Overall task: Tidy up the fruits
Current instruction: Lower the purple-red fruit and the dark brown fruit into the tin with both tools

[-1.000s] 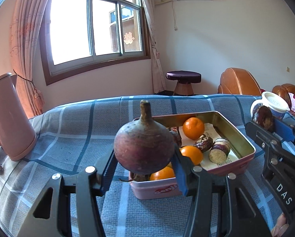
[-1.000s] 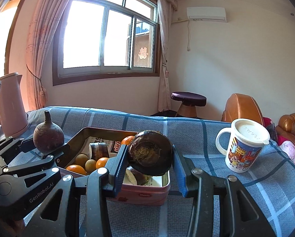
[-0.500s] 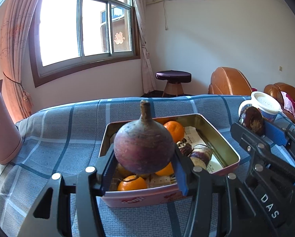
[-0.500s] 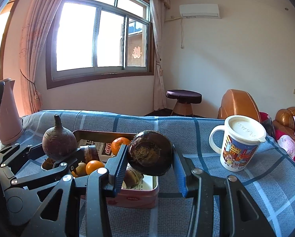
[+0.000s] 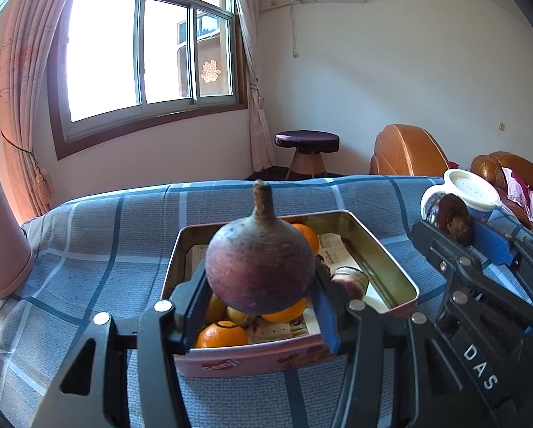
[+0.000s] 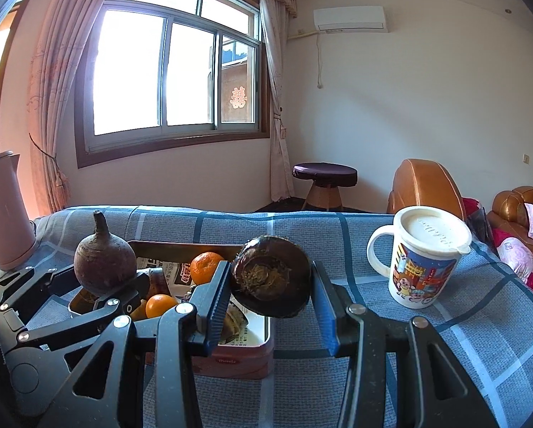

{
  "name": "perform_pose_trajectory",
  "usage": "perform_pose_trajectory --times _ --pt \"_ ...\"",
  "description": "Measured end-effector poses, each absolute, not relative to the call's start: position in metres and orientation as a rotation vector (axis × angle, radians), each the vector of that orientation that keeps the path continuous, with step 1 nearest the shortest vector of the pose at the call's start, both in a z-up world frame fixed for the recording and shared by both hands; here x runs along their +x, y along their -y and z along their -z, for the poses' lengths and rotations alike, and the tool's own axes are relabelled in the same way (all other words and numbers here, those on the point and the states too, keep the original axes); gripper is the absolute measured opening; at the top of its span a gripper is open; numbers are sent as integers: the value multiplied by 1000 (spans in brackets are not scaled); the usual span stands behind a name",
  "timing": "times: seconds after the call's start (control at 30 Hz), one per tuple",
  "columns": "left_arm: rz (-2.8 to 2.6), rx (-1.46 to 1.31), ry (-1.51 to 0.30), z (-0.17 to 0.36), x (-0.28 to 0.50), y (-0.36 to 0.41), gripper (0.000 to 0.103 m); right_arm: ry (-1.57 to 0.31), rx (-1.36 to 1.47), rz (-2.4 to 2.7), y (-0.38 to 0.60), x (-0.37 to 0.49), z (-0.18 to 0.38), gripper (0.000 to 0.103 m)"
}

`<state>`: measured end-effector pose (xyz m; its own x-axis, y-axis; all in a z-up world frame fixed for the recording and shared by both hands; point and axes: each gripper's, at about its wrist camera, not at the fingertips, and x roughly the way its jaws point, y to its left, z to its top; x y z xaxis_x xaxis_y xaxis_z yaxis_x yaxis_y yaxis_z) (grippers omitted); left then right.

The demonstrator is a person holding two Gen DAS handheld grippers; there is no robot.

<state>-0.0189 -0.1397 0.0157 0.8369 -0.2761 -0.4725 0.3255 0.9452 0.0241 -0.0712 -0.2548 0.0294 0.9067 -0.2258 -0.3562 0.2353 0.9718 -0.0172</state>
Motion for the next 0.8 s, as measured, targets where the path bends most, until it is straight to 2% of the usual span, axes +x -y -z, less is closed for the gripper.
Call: perform_pose_trajectory --times 0.8 --pt "309 72 -482 -29 12 134 54 -413 91 250 266 -63 -37 46"
